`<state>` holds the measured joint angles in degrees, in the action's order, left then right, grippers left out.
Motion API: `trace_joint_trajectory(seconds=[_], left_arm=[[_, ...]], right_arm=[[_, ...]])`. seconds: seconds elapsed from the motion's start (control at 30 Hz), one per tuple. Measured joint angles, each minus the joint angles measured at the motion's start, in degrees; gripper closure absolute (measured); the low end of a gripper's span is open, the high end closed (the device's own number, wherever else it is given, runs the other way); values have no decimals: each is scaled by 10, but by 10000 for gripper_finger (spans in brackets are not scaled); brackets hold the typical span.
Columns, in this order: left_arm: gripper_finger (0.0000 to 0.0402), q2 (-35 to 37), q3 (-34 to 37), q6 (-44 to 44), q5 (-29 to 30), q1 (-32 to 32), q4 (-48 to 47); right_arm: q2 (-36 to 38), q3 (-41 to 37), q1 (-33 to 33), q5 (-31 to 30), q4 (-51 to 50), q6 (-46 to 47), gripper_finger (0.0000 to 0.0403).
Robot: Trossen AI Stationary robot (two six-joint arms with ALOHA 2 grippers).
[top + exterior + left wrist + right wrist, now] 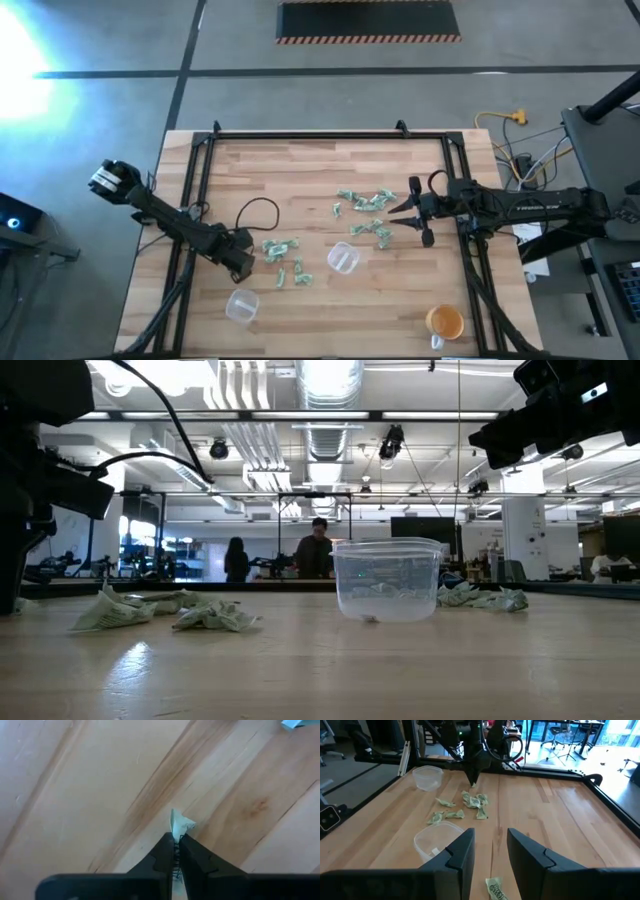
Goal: Pick and place items into bin
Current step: Put the light green packet into the bottom transparent bin
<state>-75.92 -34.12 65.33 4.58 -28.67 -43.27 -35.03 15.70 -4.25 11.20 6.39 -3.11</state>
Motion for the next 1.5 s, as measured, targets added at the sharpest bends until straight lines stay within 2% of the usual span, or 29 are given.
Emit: trace_joint_trajectory(seconds=[0.27, 0.5, 0.63, 0.87, 1.1, 1.37, 1.5], left_arm=[[400, 12, -23, -17, 2, 0, -29], [401, 40, -94, -38, 5, -7, -113], [401, 45, -136, -59, 10, -28, -120], [401, 33, -175, -73, 11, -86, -93], [401, 17, -184, -78, 11, -134, -34], [402, -12, -186, -78, 11, -162, 43], [402, -41, -189, -87, -12, -167, 78]], right_arm=[[0, 0, 0, 0, 0, 0, 298], [0, 0, 0, -1, 0, 1, 298], [0, 0, 0, -1, -1, 1, 298], [0, 0, 0, -1, -1, 1, 298], [-1, -1, 0, -2, -1, 1, 298], [-1, -1, 0, -2, -1, 1, 298], [-1, -1, 0, -2, -1, 1, 298]])
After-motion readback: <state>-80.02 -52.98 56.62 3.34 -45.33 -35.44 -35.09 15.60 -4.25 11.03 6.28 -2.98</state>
